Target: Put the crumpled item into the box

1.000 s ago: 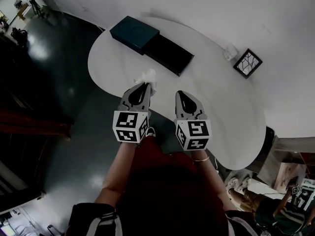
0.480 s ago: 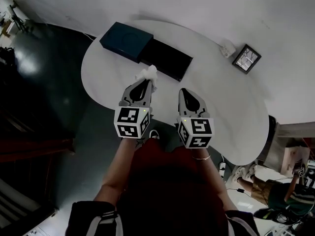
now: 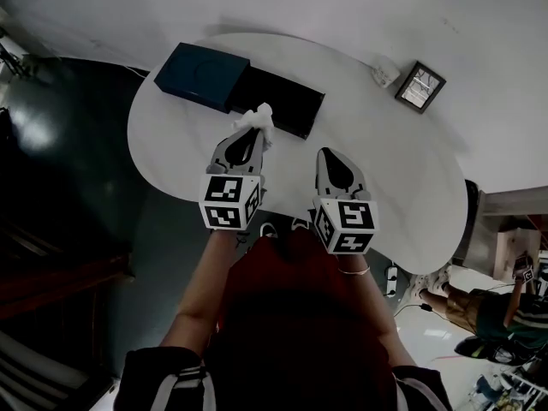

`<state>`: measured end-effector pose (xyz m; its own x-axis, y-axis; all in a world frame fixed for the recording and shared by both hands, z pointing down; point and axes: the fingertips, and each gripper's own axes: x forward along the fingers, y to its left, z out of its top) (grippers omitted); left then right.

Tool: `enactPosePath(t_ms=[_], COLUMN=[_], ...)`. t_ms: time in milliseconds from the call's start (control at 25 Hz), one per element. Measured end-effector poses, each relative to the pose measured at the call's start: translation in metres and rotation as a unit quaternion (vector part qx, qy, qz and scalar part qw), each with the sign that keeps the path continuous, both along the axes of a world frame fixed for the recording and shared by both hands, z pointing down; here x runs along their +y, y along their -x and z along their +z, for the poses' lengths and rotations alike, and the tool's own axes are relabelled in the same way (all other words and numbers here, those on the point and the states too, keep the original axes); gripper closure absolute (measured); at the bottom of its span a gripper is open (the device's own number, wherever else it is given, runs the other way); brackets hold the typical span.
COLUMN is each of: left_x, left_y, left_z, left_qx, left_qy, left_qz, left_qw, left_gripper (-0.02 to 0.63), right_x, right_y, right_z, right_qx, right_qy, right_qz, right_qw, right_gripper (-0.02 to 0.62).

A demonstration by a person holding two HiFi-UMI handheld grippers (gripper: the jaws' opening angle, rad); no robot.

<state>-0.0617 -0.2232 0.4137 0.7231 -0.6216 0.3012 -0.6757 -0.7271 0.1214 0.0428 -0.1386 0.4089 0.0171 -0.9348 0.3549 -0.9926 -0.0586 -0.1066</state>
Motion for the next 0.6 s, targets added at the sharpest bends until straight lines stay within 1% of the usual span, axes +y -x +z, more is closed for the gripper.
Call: enactPosePath(t_ms=[280,600], left_x=[-0.025,-0.052], left_y=[-0.028,-0.060], left_z=[0.007,0.018], left_qx=[-0.019,-0.037], left_qy=[-0.008,0.002], left_qz=[0.015,0.031], left_qw=[0.9997,0.9988], left_gripper=[0.571,0.571], right_x=[-0.010,-0.039], right_y=[-0.024,-0.048], right_z=[0.010,0.008], right_qx=[-0.007,-0.009], right_qy=[0.004,0.001], right_qz=[0.020,0.024], right_qw=[1.000,1.000], right_gripper=[0.580,0.580])
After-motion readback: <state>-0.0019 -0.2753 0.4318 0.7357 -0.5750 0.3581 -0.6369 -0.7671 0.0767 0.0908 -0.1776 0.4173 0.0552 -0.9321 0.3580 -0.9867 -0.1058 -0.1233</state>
